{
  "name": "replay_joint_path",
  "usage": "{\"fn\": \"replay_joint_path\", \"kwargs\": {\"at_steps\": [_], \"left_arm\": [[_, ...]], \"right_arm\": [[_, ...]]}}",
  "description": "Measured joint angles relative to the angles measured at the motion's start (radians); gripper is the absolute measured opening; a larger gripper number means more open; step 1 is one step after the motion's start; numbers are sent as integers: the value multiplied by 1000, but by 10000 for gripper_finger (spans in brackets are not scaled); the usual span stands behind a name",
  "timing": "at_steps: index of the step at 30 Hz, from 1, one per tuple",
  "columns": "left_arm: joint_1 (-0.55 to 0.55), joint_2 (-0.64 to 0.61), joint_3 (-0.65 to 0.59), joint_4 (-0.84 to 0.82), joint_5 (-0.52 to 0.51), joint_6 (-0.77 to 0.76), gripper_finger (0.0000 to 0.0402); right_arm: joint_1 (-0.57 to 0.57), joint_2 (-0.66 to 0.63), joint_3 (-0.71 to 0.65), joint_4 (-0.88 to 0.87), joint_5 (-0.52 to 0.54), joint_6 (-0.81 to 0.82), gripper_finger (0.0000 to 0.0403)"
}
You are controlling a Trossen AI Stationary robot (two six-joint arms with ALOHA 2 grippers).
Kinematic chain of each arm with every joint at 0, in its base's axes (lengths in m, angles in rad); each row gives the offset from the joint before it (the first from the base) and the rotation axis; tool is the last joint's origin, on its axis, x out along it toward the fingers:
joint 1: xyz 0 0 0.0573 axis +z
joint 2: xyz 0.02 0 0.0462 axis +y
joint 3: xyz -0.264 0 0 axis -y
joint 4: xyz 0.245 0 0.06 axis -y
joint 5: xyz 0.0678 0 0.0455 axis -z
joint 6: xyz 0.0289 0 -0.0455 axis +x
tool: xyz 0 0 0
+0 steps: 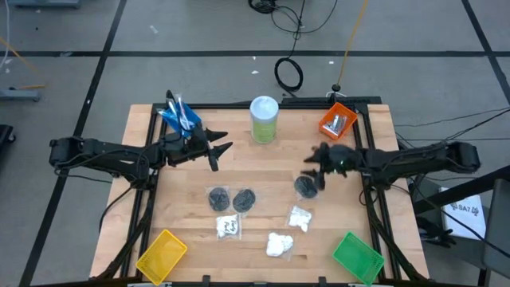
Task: Pick & Place Travel size toiletries
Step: Put the black hairbrush into the yellow bin
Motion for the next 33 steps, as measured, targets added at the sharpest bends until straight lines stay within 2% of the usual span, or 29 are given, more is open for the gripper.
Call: {"fn": "replay_joint_path", "kwargs": {"at_steps": [5, 10, 14, 18, 23, 31, 33], "left_arm": [[0, 0, 0, 0, 0, -1, 200], [0, 0, 0, 0, 0, 3, 200], [0, 0, 0, 0, 0, 3, 200], [0, 0, 0, 0, 0, 3, 200], [0, 0, 0, -1, 0, 2, 200], [0, 0, 0, -8, 0, 1, 200], [0, 0, 0, -8, 0, 1, 200]], "right_arm": [[150, 106, 0, -49, 139, 51, 221], [250, 199, 1, -59, 150, 166, 221], [293, 258, 2, -67, 200, 197, 218], [286, 313, 7, -76, 231, 196, 200], [262, 351, 7, -108, 250, 143, 150], [251, 330, 5, -112, 244, 51, 20], [251, 312, 4, -109, 245, 31, 7]]}}
